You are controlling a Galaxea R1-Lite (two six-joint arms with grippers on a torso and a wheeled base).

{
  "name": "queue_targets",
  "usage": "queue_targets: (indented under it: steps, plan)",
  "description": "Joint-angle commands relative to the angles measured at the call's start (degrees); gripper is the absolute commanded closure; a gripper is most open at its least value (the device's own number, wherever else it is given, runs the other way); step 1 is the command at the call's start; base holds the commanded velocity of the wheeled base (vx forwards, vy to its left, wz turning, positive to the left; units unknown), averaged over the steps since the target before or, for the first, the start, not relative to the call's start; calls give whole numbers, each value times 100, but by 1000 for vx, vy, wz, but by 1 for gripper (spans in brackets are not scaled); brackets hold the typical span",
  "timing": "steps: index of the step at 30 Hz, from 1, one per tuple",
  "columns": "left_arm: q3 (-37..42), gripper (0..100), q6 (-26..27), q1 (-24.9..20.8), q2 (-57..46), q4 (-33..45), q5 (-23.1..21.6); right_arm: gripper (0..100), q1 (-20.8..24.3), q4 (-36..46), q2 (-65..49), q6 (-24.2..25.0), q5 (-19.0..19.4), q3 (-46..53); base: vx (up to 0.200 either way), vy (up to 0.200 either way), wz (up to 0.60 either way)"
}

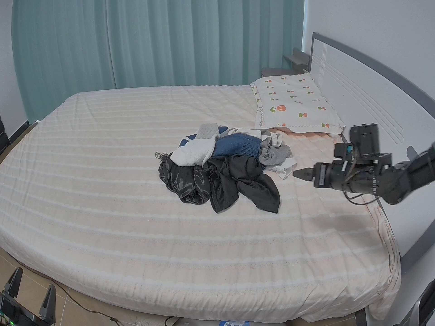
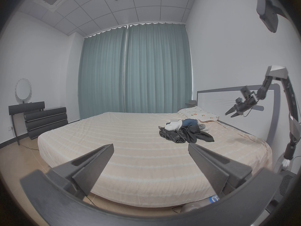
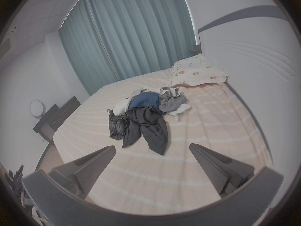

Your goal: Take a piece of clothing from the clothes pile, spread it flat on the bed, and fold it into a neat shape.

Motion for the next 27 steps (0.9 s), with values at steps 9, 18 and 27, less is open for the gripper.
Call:
queue_targets:
  steps: [9, 18, 27]
  plan:
    - [101, 0, -1, 2, -104, 0, 1, 0, 549, 177, 4243, 520, -661, -3656, 0, 0, 0]
    - [92, 0, -1, 2, -104, 0, 1, 0, 242, 370, 4498, 529, -732, -4113, 0, 0, 0]
    - [101, 0, -1, 2, -104, 0, 1, 0, 373, 396, 4824, 837, -732, -4773, 0, 0, 0]
